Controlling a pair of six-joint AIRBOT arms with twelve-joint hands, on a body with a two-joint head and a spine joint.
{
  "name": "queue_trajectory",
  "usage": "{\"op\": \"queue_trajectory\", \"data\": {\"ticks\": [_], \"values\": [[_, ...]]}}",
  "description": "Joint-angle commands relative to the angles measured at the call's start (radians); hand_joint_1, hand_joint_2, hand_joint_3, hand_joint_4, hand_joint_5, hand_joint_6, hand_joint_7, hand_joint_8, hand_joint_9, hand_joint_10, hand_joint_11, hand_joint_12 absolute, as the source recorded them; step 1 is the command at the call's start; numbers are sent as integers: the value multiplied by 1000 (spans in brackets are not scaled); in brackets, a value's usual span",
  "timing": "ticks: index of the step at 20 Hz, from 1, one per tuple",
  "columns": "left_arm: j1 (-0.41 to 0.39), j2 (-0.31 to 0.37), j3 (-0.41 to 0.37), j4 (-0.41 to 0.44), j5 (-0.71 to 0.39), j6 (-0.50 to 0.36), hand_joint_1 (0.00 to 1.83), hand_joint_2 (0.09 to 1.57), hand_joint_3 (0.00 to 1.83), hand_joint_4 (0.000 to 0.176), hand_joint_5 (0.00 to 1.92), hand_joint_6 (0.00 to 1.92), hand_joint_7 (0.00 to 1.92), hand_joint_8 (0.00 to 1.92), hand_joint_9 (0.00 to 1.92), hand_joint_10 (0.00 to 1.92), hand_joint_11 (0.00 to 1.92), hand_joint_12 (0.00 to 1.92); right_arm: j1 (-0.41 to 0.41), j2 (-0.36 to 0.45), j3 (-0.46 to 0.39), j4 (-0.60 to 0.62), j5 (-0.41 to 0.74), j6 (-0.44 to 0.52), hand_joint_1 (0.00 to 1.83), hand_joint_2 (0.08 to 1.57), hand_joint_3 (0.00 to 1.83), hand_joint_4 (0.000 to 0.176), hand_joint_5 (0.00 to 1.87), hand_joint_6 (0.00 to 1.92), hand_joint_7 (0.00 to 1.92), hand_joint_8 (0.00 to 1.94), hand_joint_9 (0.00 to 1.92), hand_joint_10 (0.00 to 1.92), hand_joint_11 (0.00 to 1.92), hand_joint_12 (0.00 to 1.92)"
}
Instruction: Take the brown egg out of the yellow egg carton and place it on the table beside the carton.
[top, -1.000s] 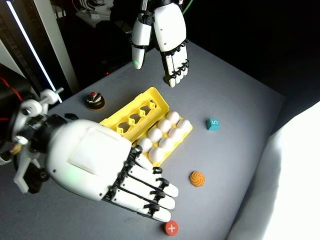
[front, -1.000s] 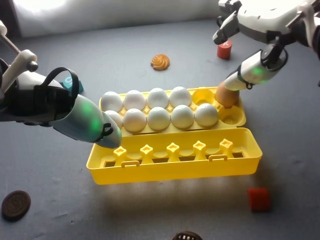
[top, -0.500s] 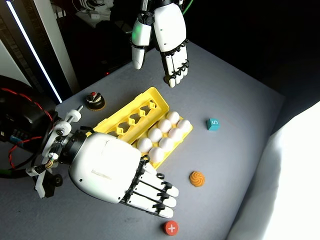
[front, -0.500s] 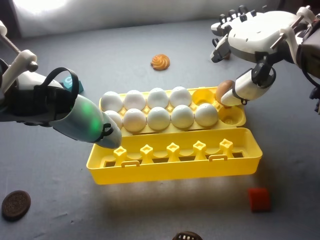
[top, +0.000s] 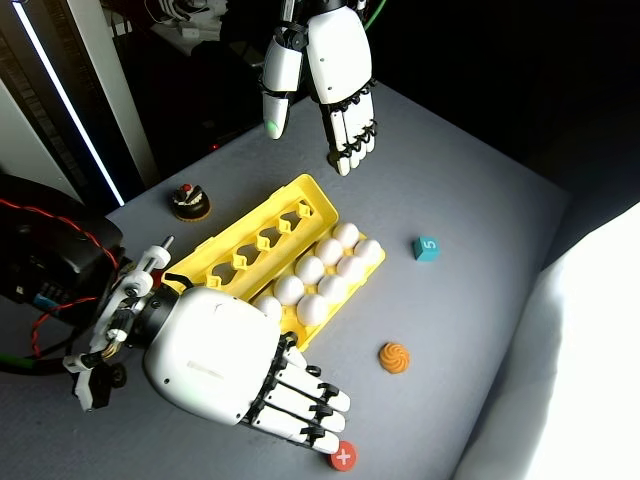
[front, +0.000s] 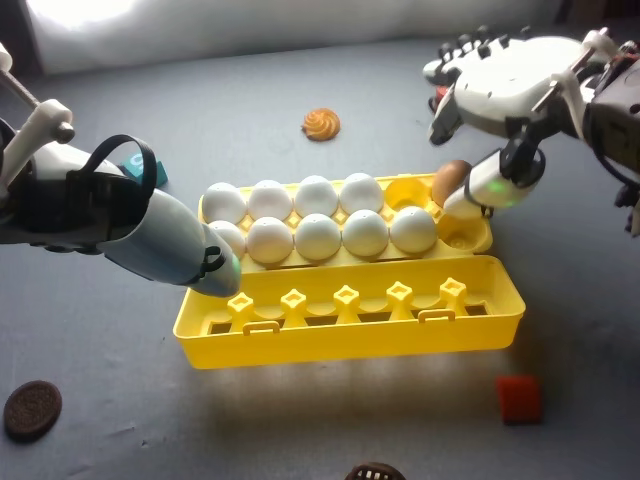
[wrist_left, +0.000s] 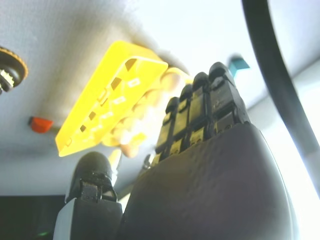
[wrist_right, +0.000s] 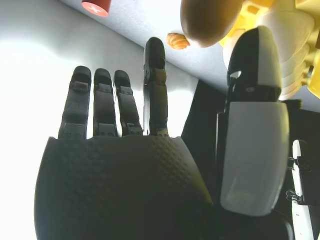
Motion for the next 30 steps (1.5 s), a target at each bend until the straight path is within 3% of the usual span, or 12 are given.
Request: {"op": "queue_trajectory", "data": {"ticks": [1, 8, 11, 12, 15, 16, 17, 18, 27, 28, 30], "values": [[-5, 4, 0, 46, -17, 0, 0, 1235, 1, 0, 0, 0, 18, 6, 0, 0, 0, 0, 3, 0, 8, -38, 42, 5, 873, 939, 2, 0, 742, 22, 0, 0, 0, 0, 0, 0], [-6, 4, -2, 40, -17, -4, 0, 1240, 3, 0, 0, 0, 0, 0, 0, 0, 0, 0, -12, -19, 44, -39, 42, 4, 857, 950, 0, 0, 885, 19, 0, 0, 0, 0, 0, 0], [-6, 4, -2, 37, -17, -4, 0, 1235, 0, 0, 0, 0, 8, 3, 0, 0, 0, 0, -17, -20, 44, -39, 42, 4, 862, 951, 0, 19, 918, 25, 0, 0, 0, 0, 0, 0], [-6, 4, -2, 37, -17, -4, 0, 1247, 5, 0, 0, 0, 1, 0, 0, 0, 0, 0, -17, -21, 45, -39, 42, 4, 907, 943, 0, 0, 942, 30, 0, 0, 0, 0, 0, 0], [-6, 4, -2, 37, -17, -4, 0, 1238, 1, 0, 0, 0, 0, 0, 0, 0, 0, 0, -17, -23, 45, -39, 42, 4, 998, 967, 2, 0, 1015, 19, 0, 0, 0, 0, 0, 0], [-6, 4, -2, 37, -17, -4, 0, 1242, 3, 0, 0, 0, 3, 1, 0, 0, 0, 0, -17, -24, 45, -39, 42, 4, 1067, 999, 21, 125, 1165, 474, 0, 0, 0, 0, 0, 0], [-6, 4, -2, 37, -17, -4, 0, 1236, 0, 0, 0, 0, 0, 0, 0, 0, 0, 0, -17, -25, 45, -39, 42, 4, 1094, 1038, 8, 71, 1133, 682, 0, 0, 0, 0, 0, 0], [-6, 4, -2, 37, -17, -4, 0, 1235, 0, 0, 0, 0, 0, 0, 0, 0, 0, 0, -16, -27, 45, -39, 42, 4, 1150, 1034, 0, 0, 1169, 650, 0, 0, 0, 0, 0, 0], [-6, 4, -2, 37, -17, -3, 0, 1245, 4, 0, 0, 0, 6, 1, 0, 0, 0, 0, -2, -36, 45, -42, 41, -5, 1120, 1051, 1, 0, 1128, 753, 77, 2, 0, 0, 0, 0], [-6, 4, -2, 37, -17, -3, 0, 1245, 4, 0, 0, 0, 4, 0, 0, 0, 0, 0, 4, -36, 45, -42, 39, -7, 1115, 1054, 2, 7, 1120, 767, 71, 1, 0, 0, 0, 0], [-6, 4, -2, 37, -17, -3, 0, 1239, 0, 0, 0, 0, 9, 2, 0, 0, 0, 0, 7, -36, 45, -42, 38, -10, 1133, 1053, 1, 0, 1123, 758, 77, 2, 0, 0, 0, 0]]}}
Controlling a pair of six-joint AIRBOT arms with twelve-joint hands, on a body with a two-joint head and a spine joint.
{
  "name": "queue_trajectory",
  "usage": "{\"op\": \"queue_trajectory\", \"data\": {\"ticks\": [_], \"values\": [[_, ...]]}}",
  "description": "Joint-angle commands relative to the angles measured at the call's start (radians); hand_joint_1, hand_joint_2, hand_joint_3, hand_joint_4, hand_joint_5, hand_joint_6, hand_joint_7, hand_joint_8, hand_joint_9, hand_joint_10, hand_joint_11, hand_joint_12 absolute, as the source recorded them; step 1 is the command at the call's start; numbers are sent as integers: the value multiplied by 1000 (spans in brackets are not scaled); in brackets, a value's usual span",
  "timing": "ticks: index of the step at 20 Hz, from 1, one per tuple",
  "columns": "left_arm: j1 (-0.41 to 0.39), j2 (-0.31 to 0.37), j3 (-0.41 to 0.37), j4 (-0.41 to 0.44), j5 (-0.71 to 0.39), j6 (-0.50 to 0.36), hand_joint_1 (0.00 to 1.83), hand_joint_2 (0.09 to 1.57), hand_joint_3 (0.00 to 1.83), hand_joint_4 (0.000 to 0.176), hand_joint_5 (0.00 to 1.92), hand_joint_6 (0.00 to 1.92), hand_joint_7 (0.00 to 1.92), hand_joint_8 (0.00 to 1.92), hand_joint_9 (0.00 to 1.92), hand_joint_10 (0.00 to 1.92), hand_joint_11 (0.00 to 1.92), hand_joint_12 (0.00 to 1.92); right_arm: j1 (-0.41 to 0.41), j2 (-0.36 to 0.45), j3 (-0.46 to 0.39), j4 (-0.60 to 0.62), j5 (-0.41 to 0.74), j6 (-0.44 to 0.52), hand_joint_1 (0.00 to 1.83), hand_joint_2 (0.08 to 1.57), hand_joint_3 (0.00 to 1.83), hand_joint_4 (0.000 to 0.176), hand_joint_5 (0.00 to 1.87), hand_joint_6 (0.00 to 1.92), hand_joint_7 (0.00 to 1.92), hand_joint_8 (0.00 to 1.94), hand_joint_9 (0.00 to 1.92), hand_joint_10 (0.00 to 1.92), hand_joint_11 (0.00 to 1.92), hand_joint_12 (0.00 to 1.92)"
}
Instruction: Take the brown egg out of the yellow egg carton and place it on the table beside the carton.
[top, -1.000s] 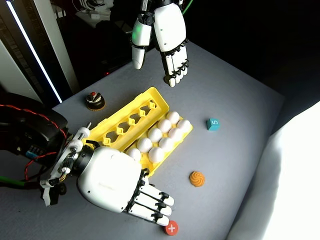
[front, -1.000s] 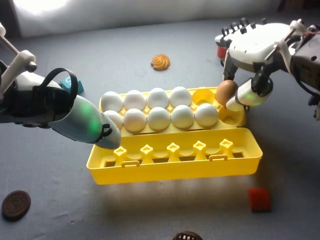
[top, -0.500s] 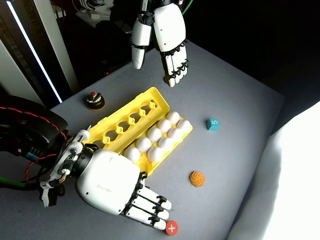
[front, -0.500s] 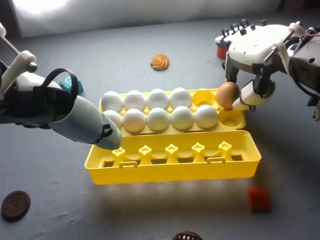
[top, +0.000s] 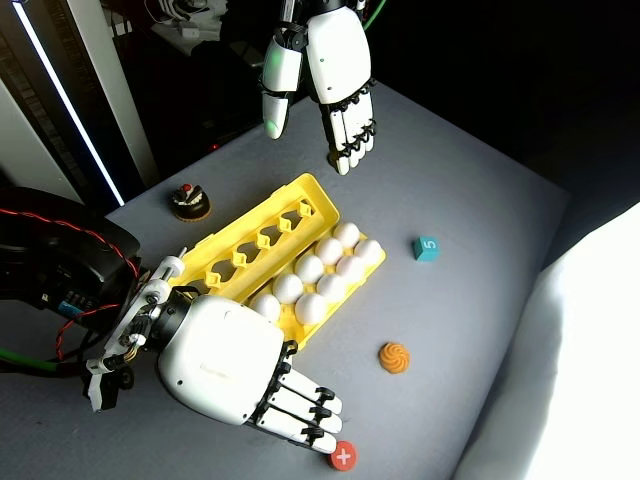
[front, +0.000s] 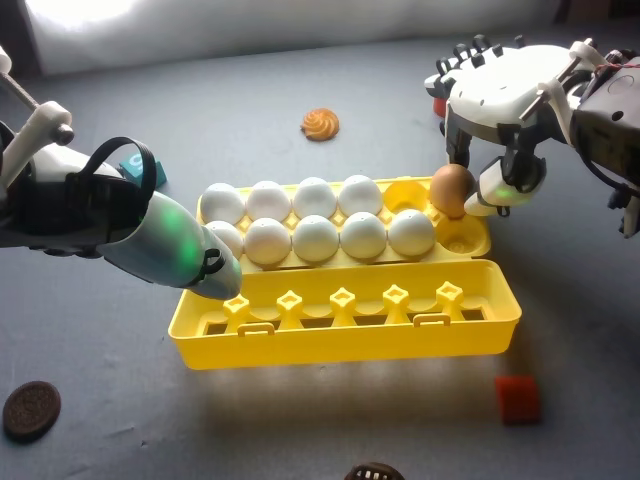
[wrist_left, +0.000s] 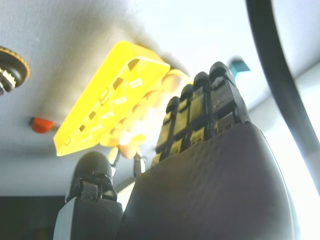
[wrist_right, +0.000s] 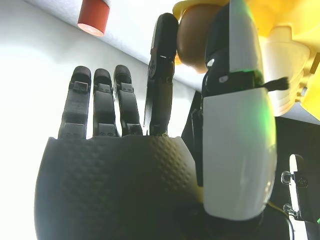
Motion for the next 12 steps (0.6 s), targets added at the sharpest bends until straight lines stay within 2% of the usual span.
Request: {"op": "queue_trajectory", "data": {"ticks": [1, 2, 3, 4, 5, 6, 8, 9, 11, 12], "values": [[-6, 4, -2, 44, -20, -1, 0, 1239, 0, 0, 0, 0, 9, 2, 0, 0, 0, 0, 15, 1, 2, -39, 34, 1, 1133, 1053, 1, 0, 1123, 758, 77, 2, 0, 0, 0, 0], [-6, 4, -2, 44, -20, -1, 0, 1237, 0, 0, 0, 0, 1, 0, 0, 0, 0, 0, 15, 1, 2, -39, 33, 1, 1109, 1056, 1, 23, 1113, 778, 65, 4, 0, 0, 0, 0], [-6, 4, -2, 45, -20, -1, 0, 1239, 0, 0, 0, 0, 0, 0, 0, 0, 0, 0, 16, 1, 2, -39, 33, 0, 1108, 1063, 3, 12, 1094, 811, 57, 1, 0, 0, 0, 0], [-6, 4, -2, 45, -20, -1, 0, 1239, 1, 0, 0, 0, 0, 0, 0, 0, 0, 0, 17, 1, 2, -39, 33, -1, 1093, 1077, 4, 29, 1059, 869, 52, 4, 0, 0, 0, 0], [-6, 4, -2, 45, -20, -1, 0, 1237, 0, 0, 0, 0, 0, 0, 0, 0, 0, 0, 18, 1, 2, -39, 33, -1, 1098, 1077, 0, 20, 1065, 860, 53, 4, 0, 0, 0, 0], [-6, 4, -2, 45, -20, -1, 0, 1230, 0, 0, 0, 0, 0, 0, 0, 0, 0, 0, 18, 1, 2, -39, 33, -1, 1077, 1088, 2, 55, 1038, 903, 33, 2, 0, 0, 0, 0], [-6, 4, -1, 45, -20, -1, 0, 1235, 0, 0, 0, 0, 6, 2, 0, 0, 0, 0, 18, 0, 2, -39, 32, -1, 1102, 1071, 0, 21, 1081, 833, 36, 1, 0, 0, 0, 0], [-6, 4, -1, 45, -20, -1, 0, 1238, 0, 0, 0, 0, 1, 0, 0, 0, 0, 0, 18, 0, 2, -39, 32, -2, 1093, 1079, 2, 28, 1058, 872, 39, 1, 0, 0, 0, 0], [-6, 4, -1, 45, -20, -1, 0, 1241, 1, 0, 0, 0, 10, 4, 0, 0, 0, 0, 18, 1, 2, -39, 32, -4, 1098, 1075, 0, 23, 1069, 854, 59, 4, 0, 0, 0, 0], [-6, 4, -1, 45, -20, -1, 0, 1238, 0, 0, 0, 0, 1, 0, 0, 0, 0, 0, 18, 1, 2, -39, 32, -6, 1089, 1079, 1, 38, 1059, 871, 52, 0, 0, 0, 0, 0]]}}
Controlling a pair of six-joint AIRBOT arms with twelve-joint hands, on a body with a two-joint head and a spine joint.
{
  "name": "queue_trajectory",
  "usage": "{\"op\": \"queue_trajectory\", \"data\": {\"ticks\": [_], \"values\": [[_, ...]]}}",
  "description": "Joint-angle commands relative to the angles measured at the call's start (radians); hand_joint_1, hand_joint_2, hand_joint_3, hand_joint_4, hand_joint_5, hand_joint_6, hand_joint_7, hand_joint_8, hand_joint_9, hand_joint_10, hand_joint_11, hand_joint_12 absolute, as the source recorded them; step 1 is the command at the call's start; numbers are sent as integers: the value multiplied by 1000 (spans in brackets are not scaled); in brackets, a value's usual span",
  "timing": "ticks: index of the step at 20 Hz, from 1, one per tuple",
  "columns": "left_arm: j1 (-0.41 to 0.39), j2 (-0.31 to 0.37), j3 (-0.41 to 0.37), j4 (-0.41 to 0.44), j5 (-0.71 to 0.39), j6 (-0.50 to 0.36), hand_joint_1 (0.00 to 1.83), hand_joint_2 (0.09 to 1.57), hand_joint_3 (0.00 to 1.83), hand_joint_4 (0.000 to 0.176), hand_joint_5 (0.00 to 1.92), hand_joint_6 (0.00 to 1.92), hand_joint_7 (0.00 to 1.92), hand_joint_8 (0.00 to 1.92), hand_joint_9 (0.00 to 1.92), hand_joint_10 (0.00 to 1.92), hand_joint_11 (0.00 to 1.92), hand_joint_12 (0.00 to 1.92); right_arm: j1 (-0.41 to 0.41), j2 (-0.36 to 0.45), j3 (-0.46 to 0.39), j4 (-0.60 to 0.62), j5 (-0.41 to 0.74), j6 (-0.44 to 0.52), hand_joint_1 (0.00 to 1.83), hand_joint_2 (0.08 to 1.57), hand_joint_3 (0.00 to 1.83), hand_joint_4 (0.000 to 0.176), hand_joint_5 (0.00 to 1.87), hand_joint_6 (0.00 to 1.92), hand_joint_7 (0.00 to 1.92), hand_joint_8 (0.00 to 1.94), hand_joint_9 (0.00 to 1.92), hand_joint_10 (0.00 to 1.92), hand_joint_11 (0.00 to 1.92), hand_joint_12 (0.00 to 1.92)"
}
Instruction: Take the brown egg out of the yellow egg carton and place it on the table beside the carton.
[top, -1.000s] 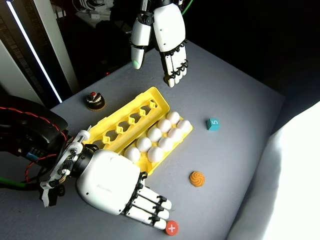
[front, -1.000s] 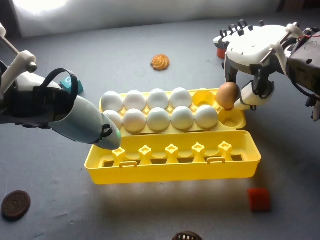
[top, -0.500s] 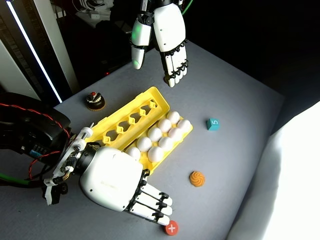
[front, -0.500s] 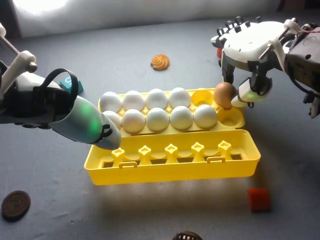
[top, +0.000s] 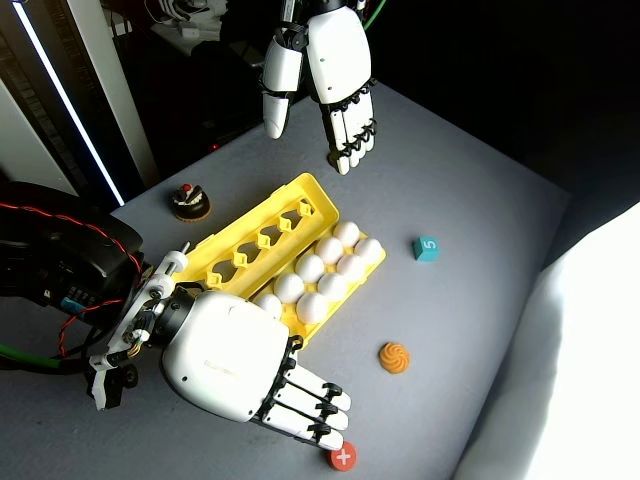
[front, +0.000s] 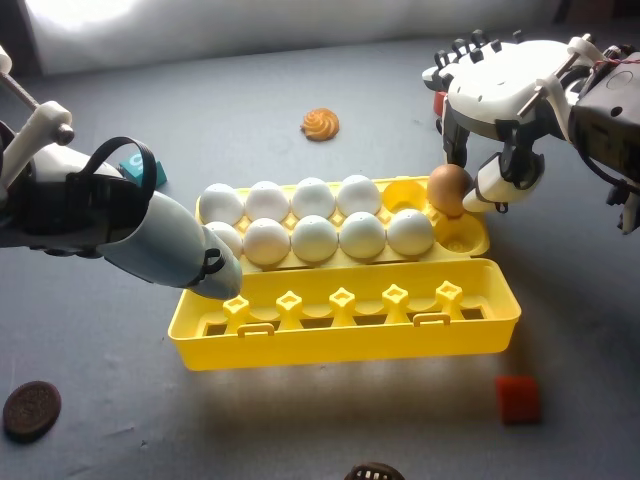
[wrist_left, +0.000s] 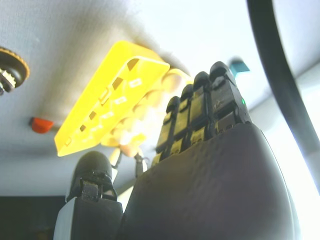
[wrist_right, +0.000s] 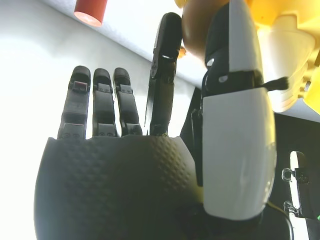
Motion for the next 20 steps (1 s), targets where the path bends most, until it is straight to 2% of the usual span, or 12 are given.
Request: {"op": "queue_trajectory", "data": {"ticks": [1, 5, 6, 7, 8, 9, 11, 13, 16, 18, 19, 20], "values": [[-6, 4, -1, 45, -20, -1, 0, 1241, 1, 0, 0, 0, 0, 0, 0, 0, 0, 0, 14, 1, 2, -38, 34, -1, 1095, 1079, 0, 24, 1061, 867, 51, 0, 0, 0, 0, 0], [-6, 4, -1, 45, -20, -1, 0, 1237, 0, 0, 0, 0, 7, 3, 0, 0, 0, 0, 13, 1, 1, -38, 34, -2, 1098, 1079, 1, 15, 1061, 862, 50, 0, 0, 0, 0, 0], [-6, 4, -1, 45, -20, -1, 0, 1234, 0, 0, 0, 0, 17, 7, 3, 1, 0, 0, 13, 1, 0, -38, 35, -2, 1082, 1086, 3, 46, 1044, 891, 39, 4, 0, 0, 0, 0], [-6, 4, -1, 45, -20, -2, 0, 1238, 0, 0, 0, 0, 11, 4, 0, 0, 0, 0, 12, 1, -1, -38, 37, -3, 1088, 1083, 0, 37, 1053, 876, 53, 6, 0, 0, 0, 0], [-6, 4, -1, 45, -20, -2, 0, 1233, 0, 0, 0, 0, 1, 0, 0, 0, 0, 0, 11, 1, -2, -38, 37, -5, 1050, 1093, 2, 115, 1015, 923, 36, 3, 0, 0, 0, 0], [-6, 4, -1, 45, -20, -2, 0, 1235, 0, 0, 0, 0, 3, 1, 0, 0, 0, 0, 8, 1, -3, -38, 37, -6, 922, 1047, 0, 75, 881, 425, 36, 2, 0, 0, 0, 0], [-6, 4, 0, 45, -20, -2, 0, 1234, 0, 0, 0, 0, 16, 6, 4, 2, 0, 0, 4, 1, -7, -38, 43, -16, 794, 957, 0, 74, 868, 17, 66, 5, 0, 0, 0, 0], [-6, 4, 0, 45, -20, -2, 0, 1243, 3, 0, 0, 0, 7, 2, 0, 0, 0, 0, 3, 1, -7, -38, 44, -16, 772, 917, 0, 80, 797, 0, 128, 21, 0, 0, 0, 0], [-6, 4, 0, 45, -20, -2, 0, 1246, 4, 0, 0, 0, 14, 4, 0, 0, 0, 0, 3, 1, -7, -38, 44, -21, 791, 908, 0, 61, 768, 3, 153, 24, 0, 0, 0, 0], [-6, 4, 0, 45, -20, -2, 0, 1240, 1, 0, 0, 0, 11, 3, 0, 0, 0, 0, 3, 1, -6, -38, 47, -22, 743, 900, 0, 95, 777, 6, 105, 11, 0, 0, 0, 0], [-6, 4, 0, 45, -20, -2, 0, 1237, 0, 0, 0, 0, 12, 3, 0, 0, 0, 0, 2, 1, -6, -38, 48, -26, 766, 901, 0, 77, 784, 8, 118, 14, 0, 0, 0, 0], [-6, 4, 0, 45, -20, -2, 0, 1237, 0, 0, 0, 0, 12, 3, 0, 0, 0, 0, 1, 1, -6, -38, 49, -29, 766, 901, 0, 77, 784, 8, 118, 14, 0, 0, 0, 0]]}}
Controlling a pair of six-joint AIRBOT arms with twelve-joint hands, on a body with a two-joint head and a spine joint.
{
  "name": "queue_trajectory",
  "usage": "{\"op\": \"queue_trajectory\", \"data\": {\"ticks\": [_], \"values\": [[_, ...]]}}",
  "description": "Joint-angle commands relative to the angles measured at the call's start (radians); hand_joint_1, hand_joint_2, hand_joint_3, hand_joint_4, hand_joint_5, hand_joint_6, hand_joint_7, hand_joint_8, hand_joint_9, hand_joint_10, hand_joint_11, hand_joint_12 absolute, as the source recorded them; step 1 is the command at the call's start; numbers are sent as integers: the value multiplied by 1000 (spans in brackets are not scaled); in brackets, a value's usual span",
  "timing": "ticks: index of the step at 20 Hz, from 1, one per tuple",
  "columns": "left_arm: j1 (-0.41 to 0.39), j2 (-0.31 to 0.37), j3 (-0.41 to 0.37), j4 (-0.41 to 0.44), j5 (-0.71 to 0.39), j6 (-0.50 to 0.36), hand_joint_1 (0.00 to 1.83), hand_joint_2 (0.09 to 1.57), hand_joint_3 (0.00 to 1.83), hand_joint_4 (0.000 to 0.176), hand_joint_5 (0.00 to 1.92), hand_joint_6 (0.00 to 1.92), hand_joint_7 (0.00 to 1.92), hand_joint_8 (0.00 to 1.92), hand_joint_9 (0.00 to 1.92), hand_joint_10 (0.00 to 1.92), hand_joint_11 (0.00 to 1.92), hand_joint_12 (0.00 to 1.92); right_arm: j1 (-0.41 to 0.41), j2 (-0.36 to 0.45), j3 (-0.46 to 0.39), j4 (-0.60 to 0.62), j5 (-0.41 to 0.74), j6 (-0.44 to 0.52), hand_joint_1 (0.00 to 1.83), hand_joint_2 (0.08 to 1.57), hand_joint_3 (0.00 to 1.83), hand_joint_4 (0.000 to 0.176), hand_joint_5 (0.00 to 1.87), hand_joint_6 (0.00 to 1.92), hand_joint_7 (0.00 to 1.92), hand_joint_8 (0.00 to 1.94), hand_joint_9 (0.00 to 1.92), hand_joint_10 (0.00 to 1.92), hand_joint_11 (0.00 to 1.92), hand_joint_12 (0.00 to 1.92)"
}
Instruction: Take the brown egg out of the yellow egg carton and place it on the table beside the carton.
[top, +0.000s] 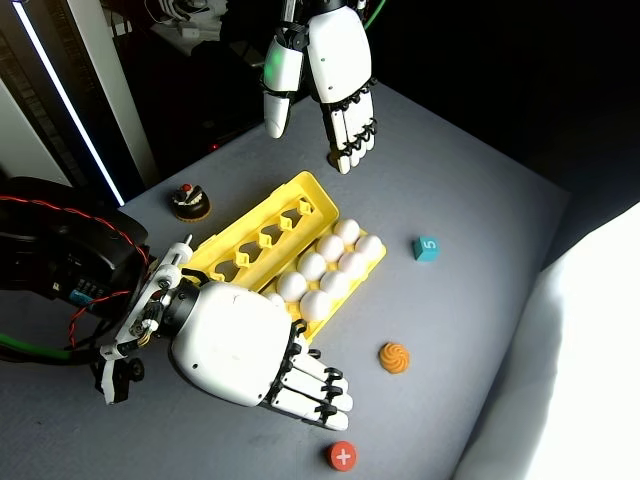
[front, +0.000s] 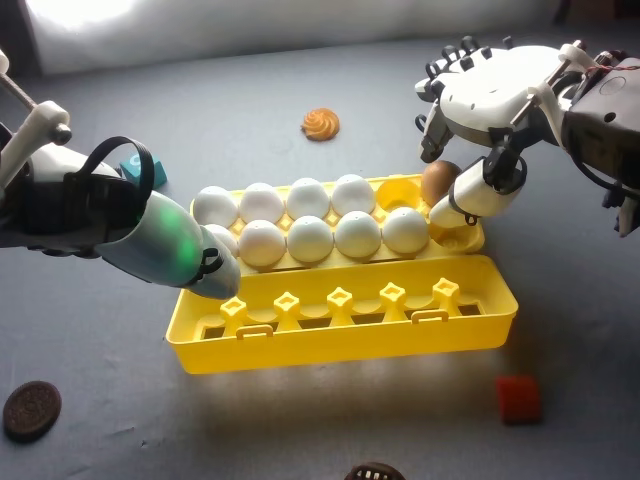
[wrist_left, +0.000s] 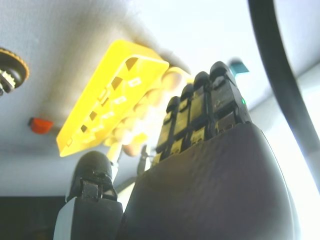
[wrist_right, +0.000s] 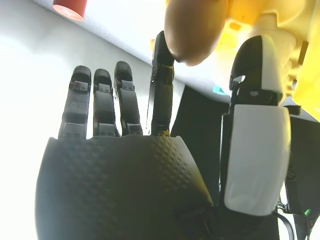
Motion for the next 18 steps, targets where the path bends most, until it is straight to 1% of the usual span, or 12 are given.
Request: {"op": "queue_trajectory", "data": {"ticks": [1, 3, 4, 6, 7, 8, 9, 10, 11, 12, 13, 18], "values": [[-6, 1, 0, 45, -20, -2, 0, 1237, 0, 0, 0, 0, 20, 6, 2, 1, 0, 0, 2, 7, 1, -38, 46, -2, 757, 901, 0, 92, 799, 12, 96, 7, 0, 0, 0, 0], [-6, 1, 0, 45, -20, -2, 0, 1244, 2, 0, 0, 0, 0, 0, 0, 0, 0, 0, 1, 6, 1, -39, 46, -4, 757, 916, 0, 79, 847, 12, 151, 7, 0, 0, 0, 0], [-6, 1, 0, 45, -20, -2, 0, 1237, 0, 0, 0, 0, 13, 5, 0, 0, 0, 0, 0, 6, 2, -47, 44, -3, 723, 934, 7, 91, 889, 24, 121, 1, 0, 0, 0, 0], [-6, 1, 0, 45, -20, -2, 0, 1238, 0, 0, 0, 0, 20, 8, 0, 0, 0, 0, -8, 6, 8, -65, 45, 4, 716, 948, 4, 91, 919, 14, 116, 0, 0, 0, 0, 0], [-6, 1, 0, 45, -20, -2, 0, 1242, 1, 0, 0, 0, 19, 7, 0, 0, 0, 0, -8, 5, 13, -65, 45, 8, 801, 963, 7, 70, 976, 29, 22, 0, 0, 0, 0, 0], [-6, 1, 0, 45, -20, -2, 0, 1243, 2, 0, 0, 0, 14, 4, 0, 0, 0, 0, -8, 4, 16, -65, 45, 12, 1018, 1004, 7, 155, 1155, 475, 4, 0, 0, 0, 0, 0], [-6, 1, 0, 45, -20, -2, 0, 1237, 0, 0, 0, 0, 10, 2, 0, 0, 0, 0, -8, 4, 20, -65, 45, 13, 1071, 1010, 6, 172, 1196, 567, 0, 0, 0, 0, 0, 0], [-6, 1, 0, 45, -20, -1, 0, 1237, 0, 0, 0, 0, 10, 2, 0, 0, 0, 0, -9, 3, 24, -65, 45, 13, 1071, 1010, 6, 172, 1196, 567, 0, 0, 0, 0, 0, 0], [-6, 1, 0, 45, -20, -1, 0, 1243, 2, 0, 0, 0, 5, 0, 0, 0, 0, 0, -9, 3, 25, -65, 45, 13, 1124, 1023, 6, 26, 1194, 614, 0, 0, 0, 0, 0, 0], [-6, 1, 0, 45, -20, -1, 0, 1243, 2, 0, 0, 0, 5, 0, 0, 0, 0, 0, -10, 3, 25, -65, 45, 13, 1124, 1023, 6, 26, 1194, 614, 0, 0, 0, 0, 0, 0], [-6, 1, 0, 45, -20, -1, 0, 1242, 1, 0, 0, 0, 1, 0, 0, 0, 0, 0, -10, 3, 25, -65, 45, 13, 1138, 1052, 4, 0, 1123, 754, 7, 0, 0, 0, 0, 0], [-6, 1, 0, 45, -20, -1, 0, 1243, 1, 0, 0, 0, 0, 0, 0, 0, 0, 0, -13, 1, 24, -65, 45, 14, 1126, 1060, 2, 0, 1105, 789, 45, 2, 0, 0, 0, 0]]}}
